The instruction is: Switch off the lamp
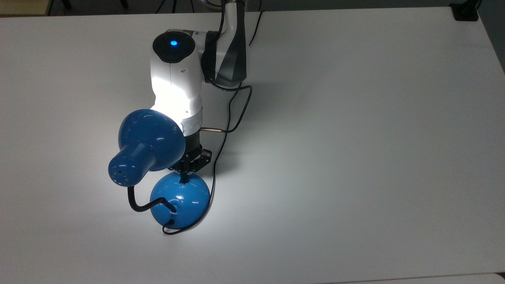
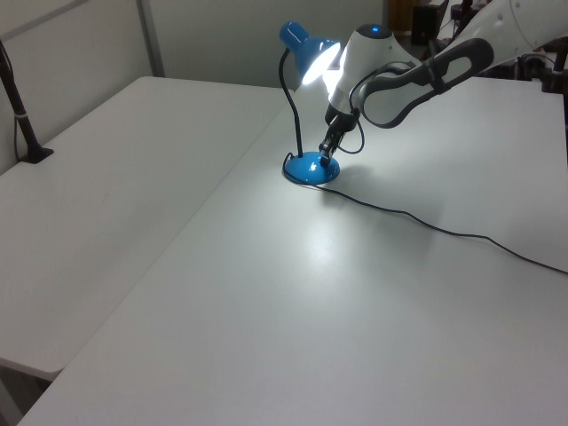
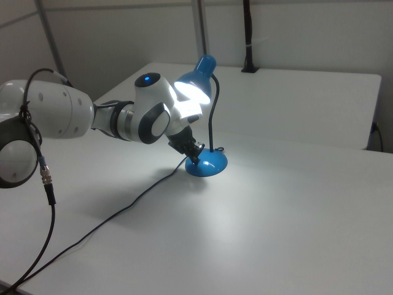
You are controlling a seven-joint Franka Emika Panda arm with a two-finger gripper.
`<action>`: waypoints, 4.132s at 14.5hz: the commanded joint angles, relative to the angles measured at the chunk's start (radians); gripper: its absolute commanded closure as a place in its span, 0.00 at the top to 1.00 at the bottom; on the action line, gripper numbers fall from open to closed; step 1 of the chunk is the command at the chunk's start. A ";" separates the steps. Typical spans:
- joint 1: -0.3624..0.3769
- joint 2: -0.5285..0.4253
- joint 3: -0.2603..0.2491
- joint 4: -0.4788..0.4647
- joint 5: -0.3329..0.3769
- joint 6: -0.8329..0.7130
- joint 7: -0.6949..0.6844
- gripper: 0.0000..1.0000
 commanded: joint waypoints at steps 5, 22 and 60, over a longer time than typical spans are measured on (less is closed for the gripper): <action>0.023 0.014 -0.009 -0.020 -0.006 0.023 0.009 0.00; 0.017 -0.069 0.006 -0.103 -0.029 0.010 0.020 0.00; 0.000 -0.028 0.005 -0.062 0.025 0.087 0.023 0.00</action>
